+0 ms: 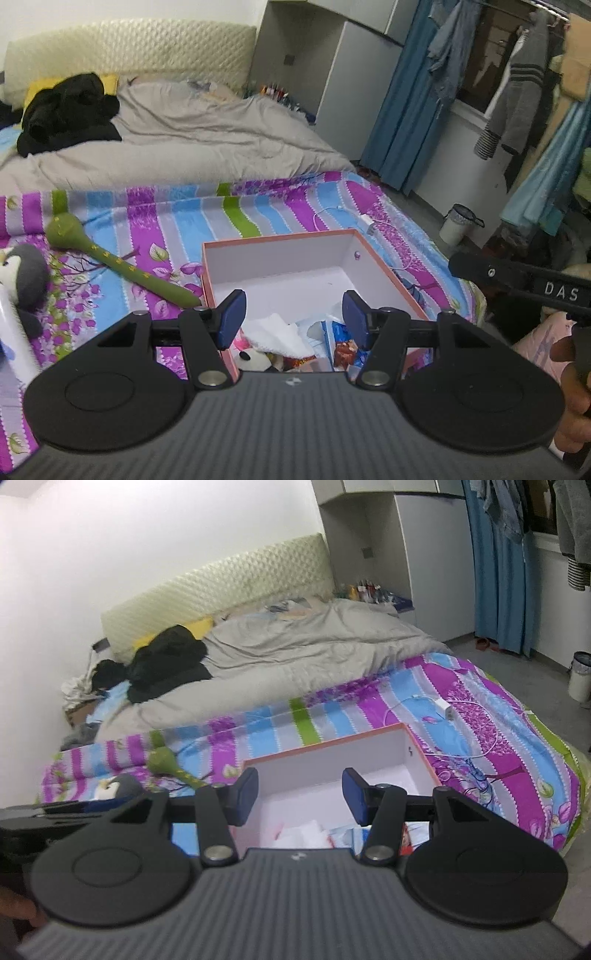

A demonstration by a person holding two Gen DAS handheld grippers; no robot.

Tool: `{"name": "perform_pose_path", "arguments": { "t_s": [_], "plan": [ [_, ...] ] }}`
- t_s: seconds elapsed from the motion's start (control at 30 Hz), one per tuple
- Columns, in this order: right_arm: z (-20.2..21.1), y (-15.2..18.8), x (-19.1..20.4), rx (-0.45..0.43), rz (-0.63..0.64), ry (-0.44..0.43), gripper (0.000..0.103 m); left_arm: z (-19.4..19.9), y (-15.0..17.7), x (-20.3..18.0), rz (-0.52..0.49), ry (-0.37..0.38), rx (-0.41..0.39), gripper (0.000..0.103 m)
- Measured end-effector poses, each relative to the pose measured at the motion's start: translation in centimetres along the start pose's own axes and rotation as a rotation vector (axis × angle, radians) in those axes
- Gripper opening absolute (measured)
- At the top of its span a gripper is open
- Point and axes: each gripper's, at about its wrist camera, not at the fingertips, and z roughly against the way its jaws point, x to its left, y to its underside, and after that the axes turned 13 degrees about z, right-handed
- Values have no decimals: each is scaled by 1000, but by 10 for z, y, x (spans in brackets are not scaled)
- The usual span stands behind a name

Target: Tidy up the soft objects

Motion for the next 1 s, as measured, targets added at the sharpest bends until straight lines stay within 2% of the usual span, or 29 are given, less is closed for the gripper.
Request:
{"name": "perform_pose_path", "arguments": {
  "t_s": [0.23,0.43,0.83,0.9,1.0],
  "plan": [
    [32,22,27,-15,13,6,53,53,21,1,-29,10,-27,63],
    [45,44,43,1,24,29,53,81,39,4,-37,16,-37,63],
    [45,68,47,35,-16,56,53,73,54,3,-57,22,6,65],
    [44,69,46,37,-19,63,53,71,55,3,-63,17,7,67],
    [44,69,47,33,-10,75,56,68,55,2,-63,12,8,80]
  ]
}}
